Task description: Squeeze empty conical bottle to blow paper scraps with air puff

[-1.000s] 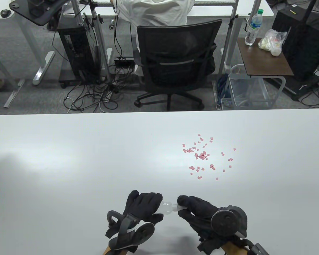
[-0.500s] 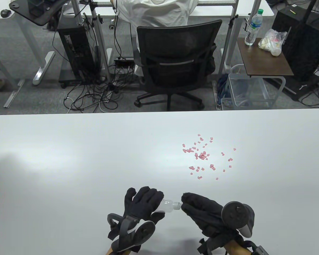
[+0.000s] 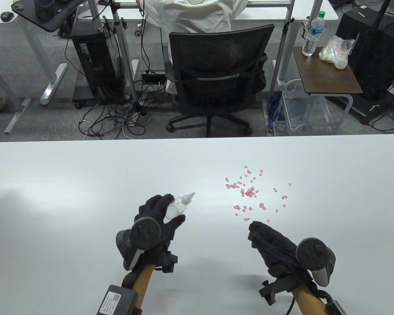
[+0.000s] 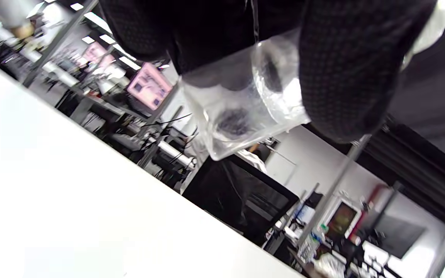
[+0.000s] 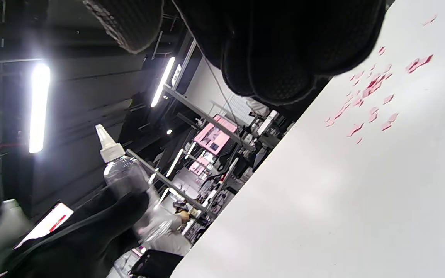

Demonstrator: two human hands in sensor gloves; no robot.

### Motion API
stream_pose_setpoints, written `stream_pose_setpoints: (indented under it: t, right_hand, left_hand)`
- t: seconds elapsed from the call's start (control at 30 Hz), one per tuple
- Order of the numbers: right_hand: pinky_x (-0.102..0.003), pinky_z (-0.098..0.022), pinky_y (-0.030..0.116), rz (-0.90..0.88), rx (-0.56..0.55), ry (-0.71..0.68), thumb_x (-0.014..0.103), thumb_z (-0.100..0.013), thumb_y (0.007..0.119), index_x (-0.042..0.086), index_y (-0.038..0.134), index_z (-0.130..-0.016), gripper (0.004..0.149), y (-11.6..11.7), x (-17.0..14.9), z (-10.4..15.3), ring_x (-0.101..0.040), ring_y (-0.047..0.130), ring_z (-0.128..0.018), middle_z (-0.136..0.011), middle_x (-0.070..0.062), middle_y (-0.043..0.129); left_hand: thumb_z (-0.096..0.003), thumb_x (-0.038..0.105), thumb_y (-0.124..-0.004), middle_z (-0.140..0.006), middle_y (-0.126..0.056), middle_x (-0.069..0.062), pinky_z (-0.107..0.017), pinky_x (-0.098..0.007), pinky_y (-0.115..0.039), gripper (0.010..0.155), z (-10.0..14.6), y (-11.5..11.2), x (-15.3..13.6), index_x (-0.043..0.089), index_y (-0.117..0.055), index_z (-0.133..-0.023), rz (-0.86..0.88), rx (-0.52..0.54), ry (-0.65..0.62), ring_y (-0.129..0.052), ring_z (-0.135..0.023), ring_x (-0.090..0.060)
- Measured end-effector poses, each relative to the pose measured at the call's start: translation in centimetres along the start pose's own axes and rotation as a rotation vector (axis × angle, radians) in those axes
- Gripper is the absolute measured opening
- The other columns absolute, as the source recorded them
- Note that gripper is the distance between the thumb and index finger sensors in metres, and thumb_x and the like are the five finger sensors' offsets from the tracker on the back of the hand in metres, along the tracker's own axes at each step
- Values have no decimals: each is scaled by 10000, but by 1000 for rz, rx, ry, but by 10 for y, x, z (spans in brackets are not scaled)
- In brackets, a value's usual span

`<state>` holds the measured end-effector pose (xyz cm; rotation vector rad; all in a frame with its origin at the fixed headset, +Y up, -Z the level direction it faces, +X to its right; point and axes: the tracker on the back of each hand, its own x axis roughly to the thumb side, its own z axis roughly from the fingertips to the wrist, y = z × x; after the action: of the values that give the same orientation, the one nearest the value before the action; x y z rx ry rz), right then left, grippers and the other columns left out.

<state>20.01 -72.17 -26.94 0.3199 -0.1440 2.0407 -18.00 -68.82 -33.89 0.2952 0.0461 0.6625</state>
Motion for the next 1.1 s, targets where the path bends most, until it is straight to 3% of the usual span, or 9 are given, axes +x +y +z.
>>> stream_pose_setpoints:
  t: [0.2, 0.43, 0.7, 0.97, 1.1]
  right_hand:
    - [-599, -552, 799, 44, 12, 18, 429, -592, 720, 0, 753, -1017, 604, 4, 0, -2, -391, 954, -702, -884, -268, 889]
    - [-603, -556, 793, 79, 34, 15, 425, -594, 718, -2, 752, -1017, 602, 7, 2, -2, -400, 950, -702, -886, -274, 885]
    - [-604, -557, 791, 101, 46, 31, 425, -595, 718, -2, 752, -1017, 601, 7, -1, -3, -402, 946, -703, -885, -274, 884]
    - [-605, -558, 790, 72, 33, -6, 436, -594, 718, 1, 749, -1021, 610, 5, 5, -2, -401, 944, -709, -893, -273, 878]
    - [-605, -558, 790, 78, 40, -8, 436, -591, 724, 1, 744, -1024, 614, 5, 6, -2, -399, 944, -711, -895, -273, 877]
  left_hand:
    - [-433, 394, -1025, -1103, -735, -116, -718, -509, -693, 746, -64, -15, -38, 215, -693, -1077, 8, -7, 167, -858, -945, -307]
    - [-416, 366, -1047, -1060, -815, -139, -694, -493, -748, 753, -102, -40, -77, 176, -717, -1066, -2, -11, 296, -932, -918, -309]
    - [-397, 353, -1069, -1041, -852, -131, -680, -482, -768, 756, -106, -64, -101, 183, -737, -1055, -8, -122, 333, -964, -904, -294]
    - [-413, 376, -1056, -1085, -802, -123, -720, -527, -693, 769, -104, -66, -100, 195, -711, -1075, -49, -140, 333, -906, -955, -313]
    - [-417, 396, -1053, -1132, -729, -144, -737, -555, -649, 832, -102, -67, -104, 177, -655, -1114, -36, -198, 354, -840, -1004, -337]
